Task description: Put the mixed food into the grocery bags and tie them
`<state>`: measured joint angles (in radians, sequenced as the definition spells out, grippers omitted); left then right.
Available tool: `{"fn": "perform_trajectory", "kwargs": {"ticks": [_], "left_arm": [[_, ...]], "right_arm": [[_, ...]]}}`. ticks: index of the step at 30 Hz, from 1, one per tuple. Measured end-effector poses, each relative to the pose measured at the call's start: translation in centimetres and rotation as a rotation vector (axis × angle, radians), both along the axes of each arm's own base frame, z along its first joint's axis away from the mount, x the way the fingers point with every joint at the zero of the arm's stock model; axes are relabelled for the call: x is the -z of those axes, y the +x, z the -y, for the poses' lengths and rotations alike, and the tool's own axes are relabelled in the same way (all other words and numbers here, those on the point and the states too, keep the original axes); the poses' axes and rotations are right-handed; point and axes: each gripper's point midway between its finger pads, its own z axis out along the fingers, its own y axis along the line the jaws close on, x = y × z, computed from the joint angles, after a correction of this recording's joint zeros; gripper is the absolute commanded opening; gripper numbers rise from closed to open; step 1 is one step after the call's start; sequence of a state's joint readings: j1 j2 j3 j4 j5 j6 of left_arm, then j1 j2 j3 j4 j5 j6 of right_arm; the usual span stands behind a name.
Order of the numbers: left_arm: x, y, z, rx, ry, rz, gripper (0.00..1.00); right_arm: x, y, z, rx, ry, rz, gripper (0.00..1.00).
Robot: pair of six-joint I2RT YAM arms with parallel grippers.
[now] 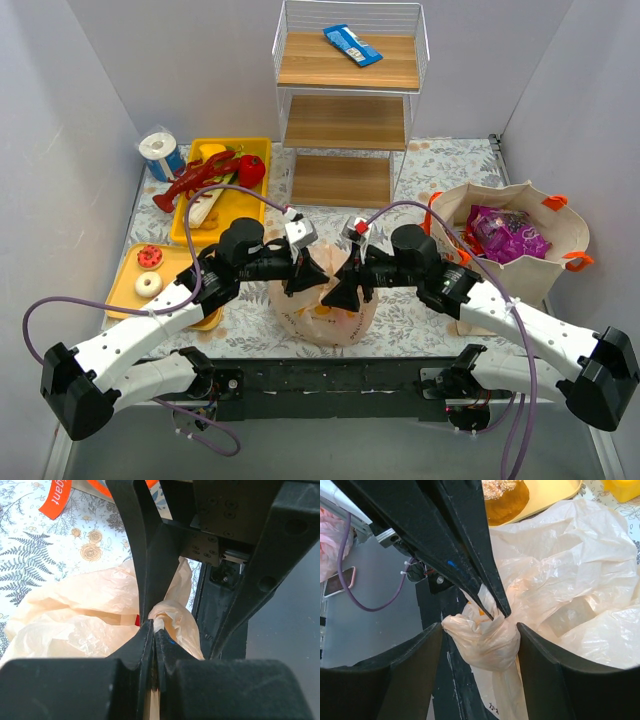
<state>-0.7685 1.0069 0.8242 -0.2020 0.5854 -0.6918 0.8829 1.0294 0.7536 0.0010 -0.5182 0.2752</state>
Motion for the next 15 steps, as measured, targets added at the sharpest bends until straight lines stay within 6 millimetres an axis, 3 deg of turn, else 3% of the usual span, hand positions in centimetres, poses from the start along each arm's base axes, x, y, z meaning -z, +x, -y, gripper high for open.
{"fn": "perform_trajectory", "kwargs": {"ticks": [7, 15], "left_arm": [[0.5, -0.2, -0.1, -0.003, 0.008, -0.003, 0.0], [1.2, -0.3, -0.2, -0.013, 0.022, -0.008, 0.0]], "right_arm": [[0.8, 0.7, -0.2, 0.044, -0.022, -0.038, 0.41], [2.9, 1.4, -0.9, 0.103, -0.088, -0.049, 0.39]]}}
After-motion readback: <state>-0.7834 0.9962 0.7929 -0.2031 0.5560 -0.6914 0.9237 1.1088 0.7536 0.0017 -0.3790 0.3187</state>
